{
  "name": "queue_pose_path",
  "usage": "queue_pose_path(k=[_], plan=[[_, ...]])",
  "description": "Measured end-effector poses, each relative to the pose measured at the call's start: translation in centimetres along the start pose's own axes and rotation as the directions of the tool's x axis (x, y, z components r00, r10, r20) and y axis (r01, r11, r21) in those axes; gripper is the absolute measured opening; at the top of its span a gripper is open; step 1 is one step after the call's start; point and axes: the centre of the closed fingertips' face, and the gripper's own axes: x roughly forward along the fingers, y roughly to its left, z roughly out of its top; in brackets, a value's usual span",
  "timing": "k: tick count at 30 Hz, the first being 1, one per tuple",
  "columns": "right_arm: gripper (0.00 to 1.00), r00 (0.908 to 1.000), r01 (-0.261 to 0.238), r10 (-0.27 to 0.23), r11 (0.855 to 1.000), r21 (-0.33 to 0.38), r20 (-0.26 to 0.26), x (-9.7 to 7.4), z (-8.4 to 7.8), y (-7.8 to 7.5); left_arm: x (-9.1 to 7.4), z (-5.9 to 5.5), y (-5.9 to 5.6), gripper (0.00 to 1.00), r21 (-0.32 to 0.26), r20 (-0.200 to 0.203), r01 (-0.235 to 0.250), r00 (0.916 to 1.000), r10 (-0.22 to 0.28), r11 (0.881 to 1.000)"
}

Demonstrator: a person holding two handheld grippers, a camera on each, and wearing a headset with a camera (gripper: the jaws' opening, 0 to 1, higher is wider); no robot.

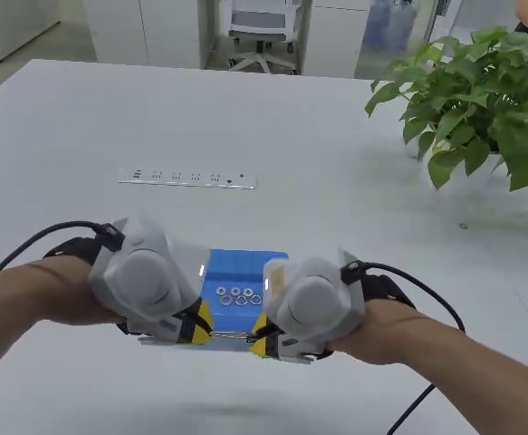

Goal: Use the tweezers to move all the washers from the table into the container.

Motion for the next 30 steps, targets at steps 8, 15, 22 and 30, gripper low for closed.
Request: queue_pose_path(k=[8, 15, 22, 30], plan=[[0.06, 0.9999, -0.011, 0.011, 1.0, -0.001, 0.003, 0.3, 0.1, 0.7, 0.9, -0.5, -0.7, 0.07, -0.014, -0.034, 0.013, 0.9993, -0.014, 1.0], [0.07, 0.9993, -0.016, 0.015, 1.0, 0.018, 0.035, 0.1, 0.1, 0.9, 0.8, -0.3, -0.8, 0.06, -0.055, -0.013, 0.018, 0.9997, -0.019, 0.998], [0.09, 0.9981, -0.025, 0.023, 1.0, 0.018, 0.058, 0.1, 0.3, 1.3, 0.8, -0.5, -1.2, 0.05, -0.05, -0.024, 0.029, 0.9992, -0.03, 0.998], [0.09, 0.998, -0.028, 0.027, 0.999, 0.023, 0.057, 0.0, -0.1, 1.7, 1.5, -1.0, -1.7, 0.05, -0.053, -0.04, 0.032, 0.9986, -0.034, 0.998]])
